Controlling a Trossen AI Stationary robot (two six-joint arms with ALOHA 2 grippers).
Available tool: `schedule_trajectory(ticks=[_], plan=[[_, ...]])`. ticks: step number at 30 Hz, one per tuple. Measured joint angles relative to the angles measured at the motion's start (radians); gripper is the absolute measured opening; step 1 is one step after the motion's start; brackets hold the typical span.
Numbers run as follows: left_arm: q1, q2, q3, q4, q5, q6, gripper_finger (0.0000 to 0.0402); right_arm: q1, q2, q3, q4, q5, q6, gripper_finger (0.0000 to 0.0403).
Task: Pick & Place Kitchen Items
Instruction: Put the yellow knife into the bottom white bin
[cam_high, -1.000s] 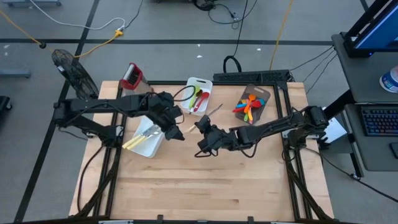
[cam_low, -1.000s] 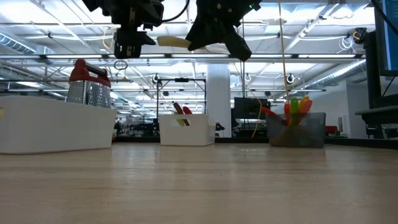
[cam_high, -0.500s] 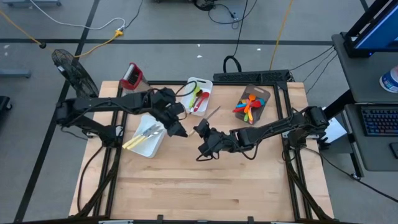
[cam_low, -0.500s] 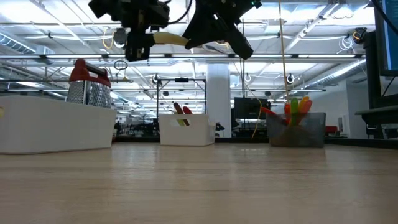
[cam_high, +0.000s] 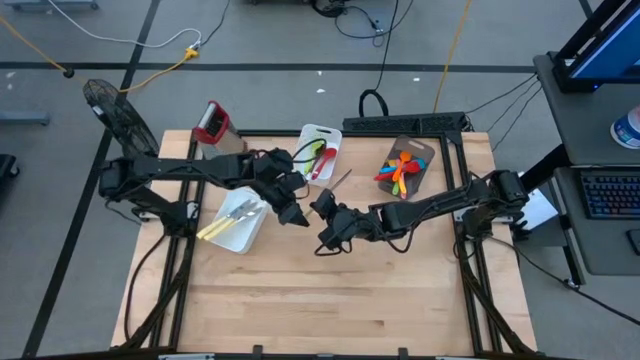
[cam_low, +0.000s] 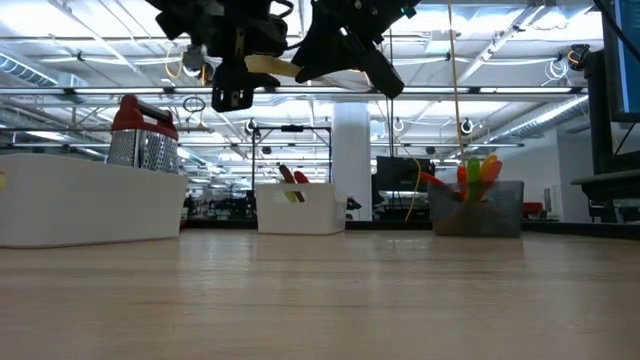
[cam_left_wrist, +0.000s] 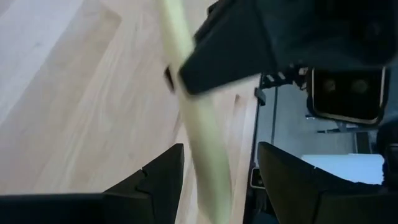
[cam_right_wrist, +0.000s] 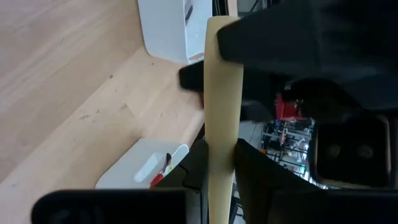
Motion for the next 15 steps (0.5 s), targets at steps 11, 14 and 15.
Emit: schedule_trajectory(ticks=[11, 14, 15], plan=[[-0.010, 0.041, 0.001, 0.012, 0.021, -0.018, 0.0150, -0.004, 0.000, 0.000, 0.001, -0.011, 0.010, 0.0043], [-0.008, 0.041, 0.001, 0.026, 0.019, -0.016, 0.0079, -0.004, 0.000, 0.000, 0.002, -0.011, 0.011, 0.0043], [-0.006, 0.041, 0.000, 0.027, 0.014, -0.016, 0.0053, -0.004, -0.001, 0.000, -0.001, -0.009, 0.013, 0.0043]])
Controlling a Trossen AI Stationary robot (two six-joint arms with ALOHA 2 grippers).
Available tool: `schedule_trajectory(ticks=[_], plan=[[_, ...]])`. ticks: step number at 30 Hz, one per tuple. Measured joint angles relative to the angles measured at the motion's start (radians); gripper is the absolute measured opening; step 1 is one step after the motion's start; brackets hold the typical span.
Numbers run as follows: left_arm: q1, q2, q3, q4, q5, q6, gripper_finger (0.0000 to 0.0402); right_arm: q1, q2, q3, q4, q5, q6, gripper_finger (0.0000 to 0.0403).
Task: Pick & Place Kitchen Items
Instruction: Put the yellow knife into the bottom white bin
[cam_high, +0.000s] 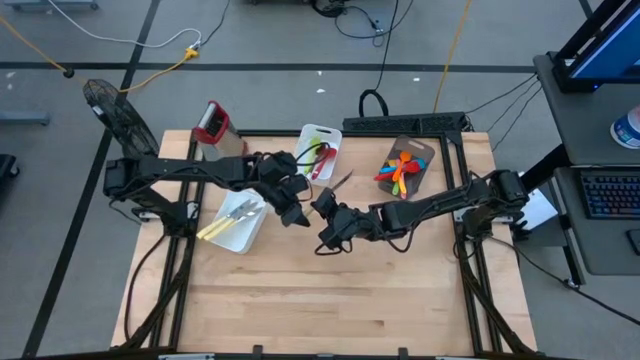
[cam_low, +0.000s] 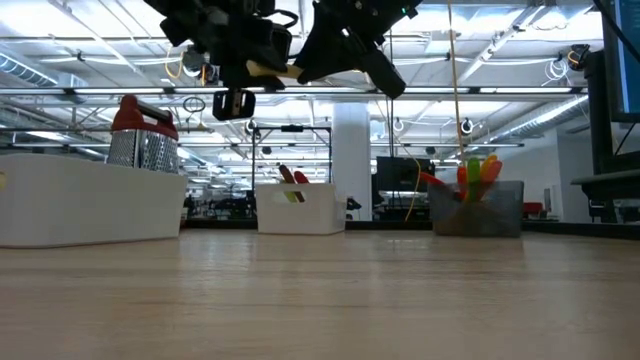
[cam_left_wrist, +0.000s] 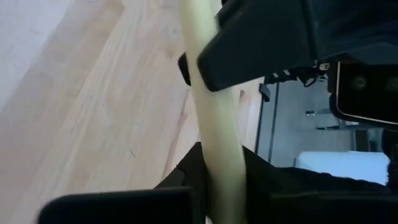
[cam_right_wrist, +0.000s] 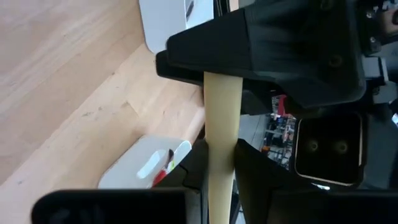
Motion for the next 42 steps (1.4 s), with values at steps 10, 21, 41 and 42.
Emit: schedule_trajectory(ticks=[10, 21, 41, 42], plan=[[0.000, 0.000, 0.000, -0.025, -0.021, 0.018, 0.0040, 0.000, 0.001, 0.000, -0.002, -0.002, 0.049, 0.0063], [0.005, 0.000, 0.001, -0.167, -0.136, 0.023, 0.0038, 0.011, 0.000, 0.000, 0.004, 0.110, 0.167, 0.0142], [0.018, -0.198, 0.002, -0.622, -0.364, -0.167, 0.0038, 0.011, 0.000, 0.000, -0.251, 0.313, 0.482, 0.0142], [0.012, -0.222, 0.002, -0.676, -0.378, -0.194, 0.0038, 0.006, 0.000, 0.000, -0.255, 0.313, 0.491, 0.0141]])
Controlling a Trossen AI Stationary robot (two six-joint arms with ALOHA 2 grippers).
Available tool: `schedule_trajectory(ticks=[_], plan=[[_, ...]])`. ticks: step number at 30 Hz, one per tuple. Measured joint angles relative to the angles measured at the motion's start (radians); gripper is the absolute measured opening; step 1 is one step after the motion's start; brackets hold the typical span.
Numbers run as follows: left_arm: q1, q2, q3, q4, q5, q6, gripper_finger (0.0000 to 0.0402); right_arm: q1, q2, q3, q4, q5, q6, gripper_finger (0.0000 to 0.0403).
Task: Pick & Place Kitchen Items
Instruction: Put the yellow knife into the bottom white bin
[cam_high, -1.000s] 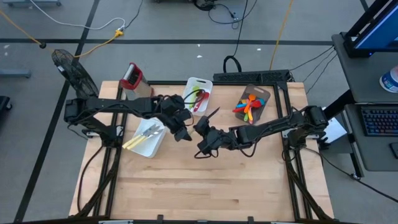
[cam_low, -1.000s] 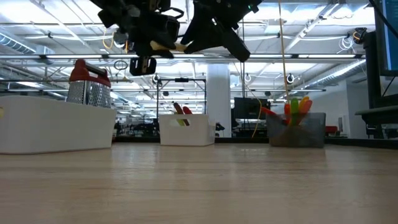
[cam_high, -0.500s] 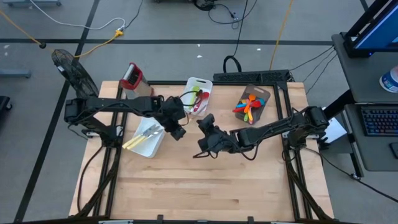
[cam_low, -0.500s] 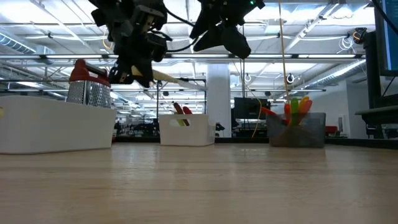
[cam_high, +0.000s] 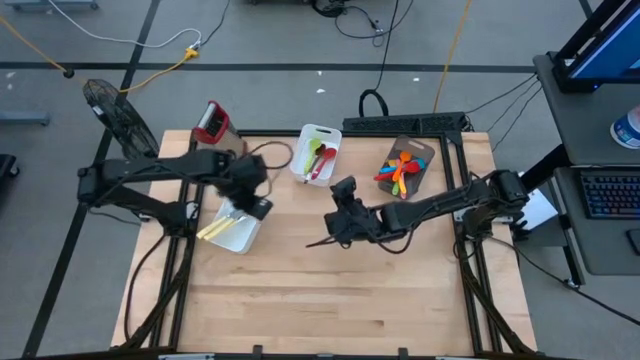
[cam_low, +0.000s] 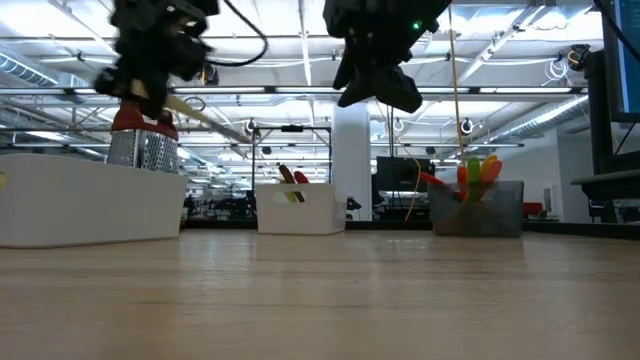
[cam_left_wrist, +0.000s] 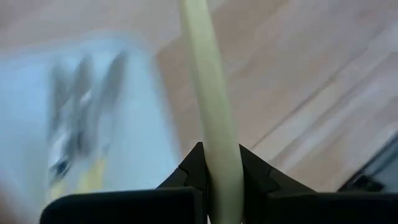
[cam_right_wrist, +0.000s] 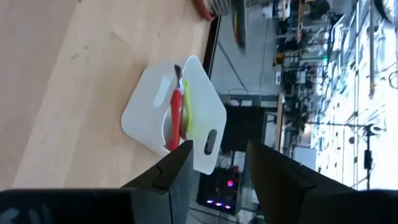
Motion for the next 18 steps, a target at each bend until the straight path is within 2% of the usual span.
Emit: schedule_trajectory(ticks=[3, 5, 13, 18], plan=[[-0.030, -0.047, -0.001, -0.134, -0.011, -0.054, 0.0038, -0.015, -0.013, 0.000, -0.005, -0.015, 0.031, 0.0141], [-0.059, -0.073, -0.002, -0.206, -0.015, -0.095, 0.0038, -0.029, -0.033, 0.000, -0.009, -0.063, 0.074, 0.0141], [-0.220, -0.121, -0.002, -0.388, 0.012, -0.275, 0.0038, -0.098, -0.168, 0.000, -0.072, -0.223, 0.255, 0.0141], [-0.293, -0.137, -0.002, -0.412, 0.029, -0.360, 0.0038, -0.149, -0.283, 0.000, -0.122, -0.475, 0.394, 0.0141]])
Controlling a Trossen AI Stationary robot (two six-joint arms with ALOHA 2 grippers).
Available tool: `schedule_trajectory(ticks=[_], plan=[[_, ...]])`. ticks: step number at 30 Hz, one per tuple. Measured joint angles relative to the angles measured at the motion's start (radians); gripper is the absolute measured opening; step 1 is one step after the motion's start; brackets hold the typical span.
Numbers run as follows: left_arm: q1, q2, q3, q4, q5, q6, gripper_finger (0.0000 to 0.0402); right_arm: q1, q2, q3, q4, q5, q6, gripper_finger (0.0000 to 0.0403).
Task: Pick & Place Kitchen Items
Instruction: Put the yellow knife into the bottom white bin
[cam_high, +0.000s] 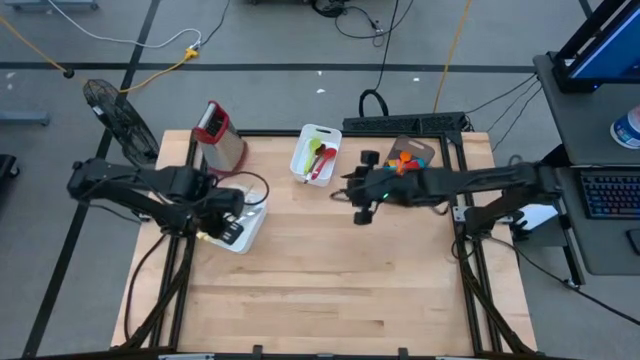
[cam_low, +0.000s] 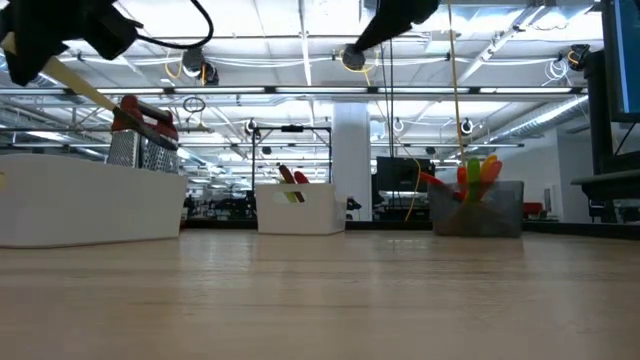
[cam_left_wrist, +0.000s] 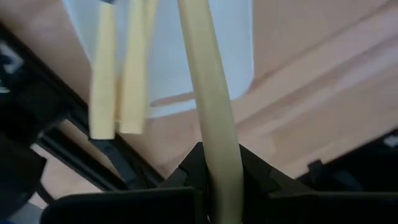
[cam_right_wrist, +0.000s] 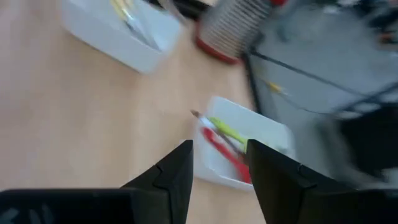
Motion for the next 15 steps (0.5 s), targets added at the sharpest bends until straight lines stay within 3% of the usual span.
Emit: schedule_trajectory(ticks=[5, 9, 15], plan=[[-0.067, 0.001, 0.000, 0.001, 0.062, -0.021, 0.0038, -0.047, -0.105, 0.000, -0.035, -0.228, 0.111, 0.0141], [-0.113, 0.000, 0.000, -0.003, 0.085, -0.053, 0.0038, -0.056, -0.174, 0.000, -0.054, -0.271, 0.118, 0.0141], [-0.136, 0.015, 0.000, 0.004, 0.080, -0.073, 0.0038, -0.056, -0.256, -0.005, -0.110, -0.418, 0.106, 0.0141]])
